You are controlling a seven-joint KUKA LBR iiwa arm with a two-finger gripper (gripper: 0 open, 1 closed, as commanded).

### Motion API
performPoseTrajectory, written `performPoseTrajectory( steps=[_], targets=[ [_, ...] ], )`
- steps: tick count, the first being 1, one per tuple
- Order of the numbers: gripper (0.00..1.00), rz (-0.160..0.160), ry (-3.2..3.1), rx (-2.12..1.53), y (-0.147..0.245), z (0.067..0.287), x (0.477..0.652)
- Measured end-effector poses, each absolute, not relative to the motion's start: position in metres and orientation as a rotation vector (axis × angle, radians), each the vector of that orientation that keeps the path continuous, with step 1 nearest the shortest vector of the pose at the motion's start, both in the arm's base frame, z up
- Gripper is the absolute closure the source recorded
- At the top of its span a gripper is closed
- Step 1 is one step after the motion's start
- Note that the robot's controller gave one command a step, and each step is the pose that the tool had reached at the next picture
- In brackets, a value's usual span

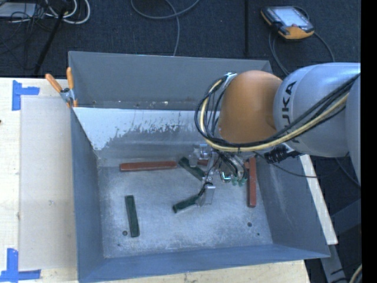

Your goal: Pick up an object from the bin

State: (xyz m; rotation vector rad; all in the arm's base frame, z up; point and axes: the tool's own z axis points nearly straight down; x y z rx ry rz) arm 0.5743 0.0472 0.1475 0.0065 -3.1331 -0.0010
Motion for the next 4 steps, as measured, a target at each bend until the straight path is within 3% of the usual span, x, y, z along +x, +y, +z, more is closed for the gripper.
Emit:
performPoseTrajectory(
  steps=[2,3,4],
  targets=[
    [0.0,-0.002,-3.148,0.001,0.047,0.148,0.575],
    [0.0,0.001,-3.128,0.025,0.054,0.12,0.567],
    [1.0,-0.001,-3.132,0.221,0.063,0.069,0.541]
  ],
)
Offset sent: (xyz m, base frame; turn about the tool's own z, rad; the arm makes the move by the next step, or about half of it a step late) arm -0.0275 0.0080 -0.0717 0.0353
